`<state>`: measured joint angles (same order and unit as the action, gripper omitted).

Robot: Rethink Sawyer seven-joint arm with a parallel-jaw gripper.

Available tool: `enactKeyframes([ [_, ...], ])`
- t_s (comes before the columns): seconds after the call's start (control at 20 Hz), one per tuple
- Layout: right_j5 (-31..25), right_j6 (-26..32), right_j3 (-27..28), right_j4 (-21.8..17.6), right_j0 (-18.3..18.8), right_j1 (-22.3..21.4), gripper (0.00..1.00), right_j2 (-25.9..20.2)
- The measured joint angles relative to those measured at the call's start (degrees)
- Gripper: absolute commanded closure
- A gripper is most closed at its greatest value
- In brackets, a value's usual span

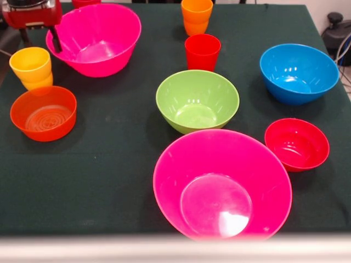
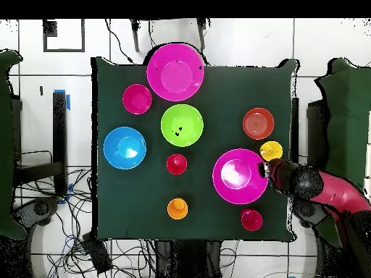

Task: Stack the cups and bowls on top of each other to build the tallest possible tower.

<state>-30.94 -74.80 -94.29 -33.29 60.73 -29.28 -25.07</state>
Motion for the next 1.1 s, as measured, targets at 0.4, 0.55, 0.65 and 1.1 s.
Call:
enactKeyframes([
  [0.4,-0.3,0.0,-0.5,0.0,-0.8,-3.8,0.00,0.0],
  [0.55,-0.9,0.0,-0.6,0.0,-1.1,-5.0,0.00,0.0],
  [0.65,-1.1,0.0,-0.6,0.1,-1.3,-5.8,0.00,0.0],
  [1.1,-1.2,0.0,-1.4,0.2,-1.3,-7.7,0.00,0.0],
])
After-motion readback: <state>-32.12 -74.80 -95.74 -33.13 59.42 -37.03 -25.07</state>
